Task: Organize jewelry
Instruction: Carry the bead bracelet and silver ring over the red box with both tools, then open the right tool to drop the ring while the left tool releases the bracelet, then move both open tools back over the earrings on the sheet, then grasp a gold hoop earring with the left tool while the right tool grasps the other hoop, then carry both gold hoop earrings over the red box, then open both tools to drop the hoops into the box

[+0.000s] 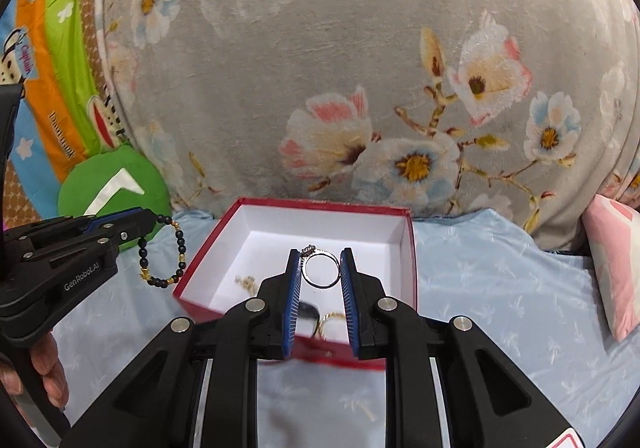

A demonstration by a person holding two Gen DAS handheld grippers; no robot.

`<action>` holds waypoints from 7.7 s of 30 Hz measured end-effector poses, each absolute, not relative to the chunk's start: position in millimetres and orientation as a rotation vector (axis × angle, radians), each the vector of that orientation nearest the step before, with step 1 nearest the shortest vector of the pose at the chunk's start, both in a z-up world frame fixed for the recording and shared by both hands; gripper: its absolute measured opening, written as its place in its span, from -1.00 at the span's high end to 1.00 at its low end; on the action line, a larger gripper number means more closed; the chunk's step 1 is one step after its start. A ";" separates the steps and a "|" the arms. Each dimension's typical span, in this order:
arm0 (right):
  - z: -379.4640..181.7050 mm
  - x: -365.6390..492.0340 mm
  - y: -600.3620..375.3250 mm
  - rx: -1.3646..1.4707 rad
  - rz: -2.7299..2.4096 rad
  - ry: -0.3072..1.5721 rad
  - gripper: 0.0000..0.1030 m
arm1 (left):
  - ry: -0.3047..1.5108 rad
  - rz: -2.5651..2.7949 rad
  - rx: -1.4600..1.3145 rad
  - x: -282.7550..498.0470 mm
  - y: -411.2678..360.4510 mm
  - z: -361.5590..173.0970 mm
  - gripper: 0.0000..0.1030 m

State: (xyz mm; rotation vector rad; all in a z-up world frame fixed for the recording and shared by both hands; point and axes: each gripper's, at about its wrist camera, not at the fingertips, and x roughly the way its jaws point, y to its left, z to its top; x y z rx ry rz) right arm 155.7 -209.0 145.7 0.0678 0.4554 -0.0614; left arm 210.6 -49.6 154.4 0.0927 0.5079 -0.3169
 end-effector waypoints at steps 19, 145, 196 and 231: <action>108.2 291.1 -253.7 0.085 -0.116 0.556 0.64 | 0.539 -0.262 0.117 350.2 -90.9 122.7 0.86; 5.4 36.6 -185.5 0.200 -0.049 0.707 0.67 | 0.837 -0.452 -0.026 102.3 2.1 15.0 0.69; 82.7 294.3 -241.3 0.096 -0.094 0.574 0.67 | 0.669 -0.210 0.107 357.2 -85.3 71.6 0.68; 61.1 123.0 -247.4 0.037 -0.176 0.593 -0.10 | 0.707 -0.261 0.151 225.8 -61.4 53.0 -0.52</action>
